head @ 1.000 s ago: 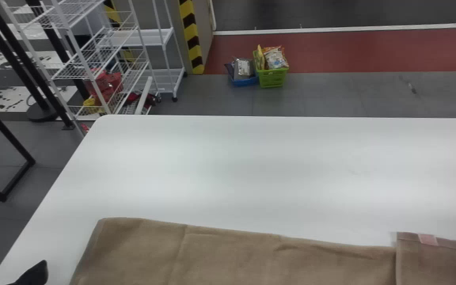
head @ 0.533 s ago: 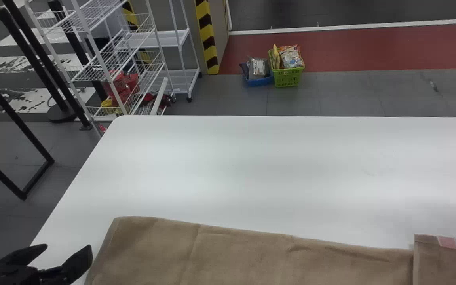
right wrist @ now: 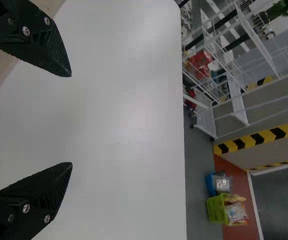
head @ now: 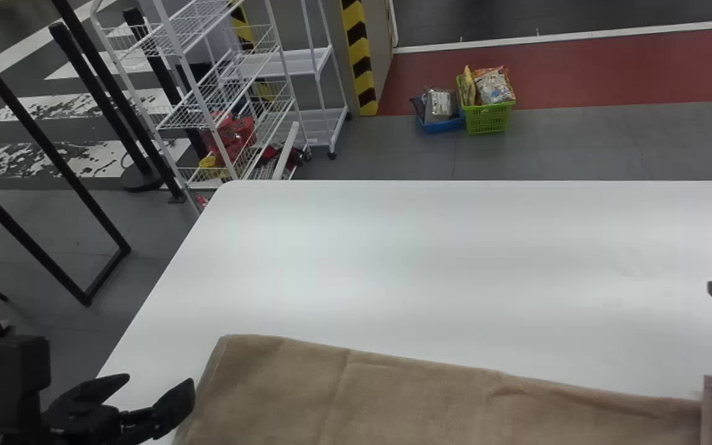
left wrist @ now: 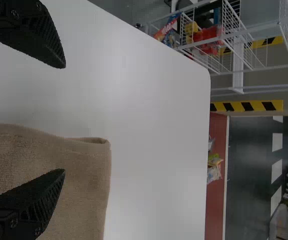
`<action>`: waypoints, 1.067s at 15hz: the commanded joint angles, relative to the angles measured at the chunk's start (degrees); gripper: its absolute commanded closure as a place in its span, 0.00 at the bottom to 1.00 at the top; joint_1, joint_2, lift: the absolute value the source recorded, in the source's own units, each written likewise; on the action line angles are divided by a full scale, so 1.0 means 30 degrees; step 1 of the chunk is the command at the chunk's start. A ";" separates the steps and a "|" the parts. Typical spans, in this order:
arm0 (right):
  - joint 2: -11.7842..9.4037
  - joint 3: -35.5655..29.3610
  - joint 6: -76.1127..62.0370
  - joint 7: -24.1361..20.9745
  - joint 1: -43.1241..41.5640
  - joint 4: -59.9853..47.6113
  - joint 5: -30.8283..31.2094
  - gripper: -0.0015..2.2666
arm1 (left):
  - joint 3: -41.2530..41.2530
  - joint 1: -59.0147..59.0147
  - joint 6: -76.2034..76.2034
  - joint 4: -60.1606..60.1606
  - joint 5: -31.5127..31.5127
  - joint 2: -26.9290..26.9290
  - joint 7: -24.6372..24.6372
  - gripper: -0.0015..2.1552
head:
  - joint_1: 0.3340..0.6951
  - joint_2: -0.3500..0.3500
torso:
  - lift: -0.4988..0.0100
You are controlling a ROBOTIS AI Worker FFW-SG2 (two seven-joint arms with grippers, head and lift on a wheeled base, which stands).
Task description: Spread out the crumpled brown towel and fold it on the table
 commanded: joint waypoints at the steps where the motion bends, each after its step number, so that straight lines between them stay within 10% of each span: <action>1: -0.1129 0.0641 0.0121 0.0121 -0.0261 0.0708 0.0905 0.10 | -0.0001 0.0017 0.0027 -0.0070 0.0004 -0.0050 0.0028 0.04 | 1.00 0.87 | 0.73; 6: -0.2154 0.0582 -0.1402 0.0121 0.0852 0.2436 0.0876 0.15 | -0.0646 0.0017 0.0027 -0.0011 -0.0699 -0.0050 0.0409 0.03 | 1.00 0.80 | 0.73; 16: -0.2008 0.2926 -0.1813 0.0121 0.1028 0.3930 0.0876 0.15 | -0.1320 0.0105 -0.0032 0.0047 -0.1578 -0.0050 0.0849 0.03 | 1.00 0.83 | 0.73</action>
